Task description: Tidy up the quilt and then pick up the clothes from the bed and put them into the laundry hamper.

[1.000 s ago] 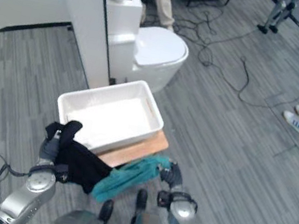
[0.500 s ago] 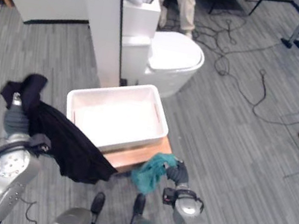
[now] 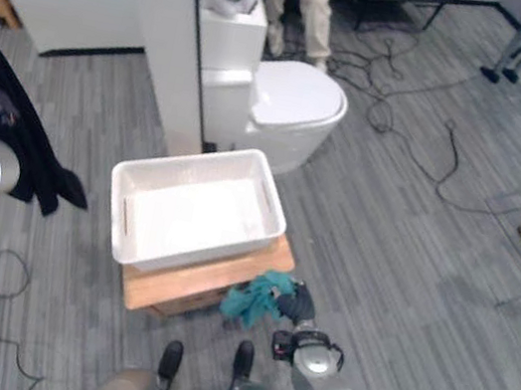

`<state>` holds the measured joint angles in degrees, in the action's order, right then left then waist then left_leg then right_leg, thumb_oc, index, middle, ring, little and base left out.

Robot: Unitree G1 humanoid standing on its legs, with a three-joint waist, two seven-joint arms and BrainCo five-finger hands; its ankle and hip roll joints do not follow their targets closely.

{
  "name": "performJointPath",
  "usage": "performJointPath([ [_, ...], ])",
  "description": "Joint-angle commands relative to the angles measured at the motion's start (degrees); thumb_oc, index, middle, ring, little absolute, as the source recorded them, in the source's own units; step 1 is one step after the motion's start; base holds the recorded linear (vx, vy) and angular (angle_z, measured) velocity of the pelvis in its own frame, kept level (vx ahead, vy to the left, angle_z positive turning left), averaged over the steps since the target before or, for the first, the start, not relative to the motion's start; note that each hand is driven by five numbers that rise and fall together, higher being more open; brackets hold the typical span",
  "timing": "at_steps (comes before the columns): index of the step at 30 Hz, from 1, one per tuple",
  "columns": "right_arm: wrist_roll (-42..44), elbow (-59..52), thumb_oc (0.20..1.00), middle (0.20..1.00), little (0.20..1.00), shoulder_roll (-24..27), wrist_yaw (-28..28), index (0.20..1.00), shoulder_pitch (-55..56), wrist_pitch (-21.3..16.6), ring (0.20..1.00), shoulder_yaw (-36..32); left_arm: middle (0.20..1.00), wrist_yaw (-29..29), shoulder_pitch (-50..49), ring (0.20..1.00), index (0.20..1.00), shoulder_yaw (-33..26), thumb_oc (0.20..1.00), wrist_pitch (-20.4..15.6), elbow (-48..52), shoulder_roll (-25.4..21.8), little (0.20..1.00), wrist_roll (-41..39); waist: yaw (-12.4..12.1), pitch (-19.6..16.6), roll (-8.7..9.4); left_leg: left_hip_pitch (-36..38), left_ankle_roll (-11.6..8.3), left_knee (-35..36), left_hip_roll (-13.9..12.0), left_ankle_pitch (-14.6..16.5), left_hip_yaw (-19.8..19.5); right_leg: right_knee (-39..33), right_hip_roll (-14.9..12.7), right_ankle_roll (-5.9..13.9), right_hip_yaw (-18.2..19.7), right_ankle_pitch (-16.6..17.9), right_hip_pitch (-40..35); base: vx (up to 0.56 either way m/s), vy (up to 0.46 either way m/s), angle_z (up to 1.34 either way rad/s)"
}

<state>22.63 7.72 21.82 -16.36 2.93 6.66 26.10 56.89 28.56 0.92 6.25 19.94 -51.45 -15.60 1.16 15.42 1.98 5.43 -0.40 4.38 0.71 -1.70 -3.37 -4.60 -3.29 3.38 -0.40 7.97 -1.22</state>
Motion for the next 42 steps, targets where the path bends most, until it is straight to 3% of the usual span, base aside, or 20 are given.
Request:
performJointPath([
  [1,-0.53,-5.11,0.200,0.200,0.200,4.36,2.86,0.200,-0.84,0.21,0.200,2.21,0.200,-0.24,11.50,0.200,0.200,6.09,0.200,4.34,-10.37,-4.54,0.200,-1.98,4.85,-3.68,-2.38,0.08,-3.00,0.62,-2.78,1.49,5.39,3.14,-1.91,5.55,1.42,-5.68,-1.03,0.10,0.082,-0.32],
  [6,-0.91,-4.70,0.200,0.200,0.200,5.63,4.69,0.200,-1.66,0.27,0.200,3.19,0.200,-1.38,19.53,0.200,0.200,11.33,0.200,4.93,-19.12,-5.61,0.200,-3.87,7.30,-2.67,-3.32,1.01,-2.91,0.62,-3.03,2.25,7.85,3.30,-2.00,5.90,2.82,-6.05,-0.78,0.06,0.066,-0.37],
  [13,-1.80,-3.09,0.200,0.200,0.200,4.73,4.62,0.200,-2.07,-0.49,0.200,4.41,0.200,-3.54,20.81,0.200,0.200,13.98,0.200,7.34,-20.90,-2.58,0.200,-2.09,8.35,-2.30,-3.78,2.31,-2.34,0.62,-2.65,3.08,8.63,3.62,-1.72,5.82,4.53,-6.77,-1.68,0.04,0.024,-0.14],
  [23,-2.31,-0.79,0.200,0.200,0.200,2.67,2.69,0.200,-2.89,-1.30,0.200,5.23,0.200,-4.68,13.93,0.200,0.200,10.31,0.200,13.84,-15.23,2.86,0.200,3.88,6.56,-2.45,-3.43,2.66,-2.20,0.62,-2.19,3.35,7.05,3.76,-1.65,5.49,4.61,-7.23,-2.46,0.00,0.001,0.00],
  [36,-2.00,-0.89,0.200,0.200,0.200,2.16,1.66,0.200,-2.41,-0.48,0.200,4.84,0.200,-5.93,9.34,0.200,0.200,6.39,0.200,18.39,-10.11,3.19,0.200,7.75,4.92,-2.72,-2.47,2.84,-1.95,0.62,-1.76,3.87,5.79,3.33,-1.67,5.63,4.17,-7.41,-3.38,0.00,0.001,0.03],
  [42,-1.64,-1.93,0.200,0.200,0.200,2.37,1.80,0.200,-1.63,0.34,0.200,4.40,0.200,-11.71,6.90,0.200,0.200,6.36,0.200,21.46,-11.66,3.53,0.200,7.29,4.85,-2.25,-2.39,2.80,-1.83,0.62,-1.63,3.91,5.99,3.34,-1.53,5.88,4.41,-7.24,-3.28,0.00,0.000,0.00],
])
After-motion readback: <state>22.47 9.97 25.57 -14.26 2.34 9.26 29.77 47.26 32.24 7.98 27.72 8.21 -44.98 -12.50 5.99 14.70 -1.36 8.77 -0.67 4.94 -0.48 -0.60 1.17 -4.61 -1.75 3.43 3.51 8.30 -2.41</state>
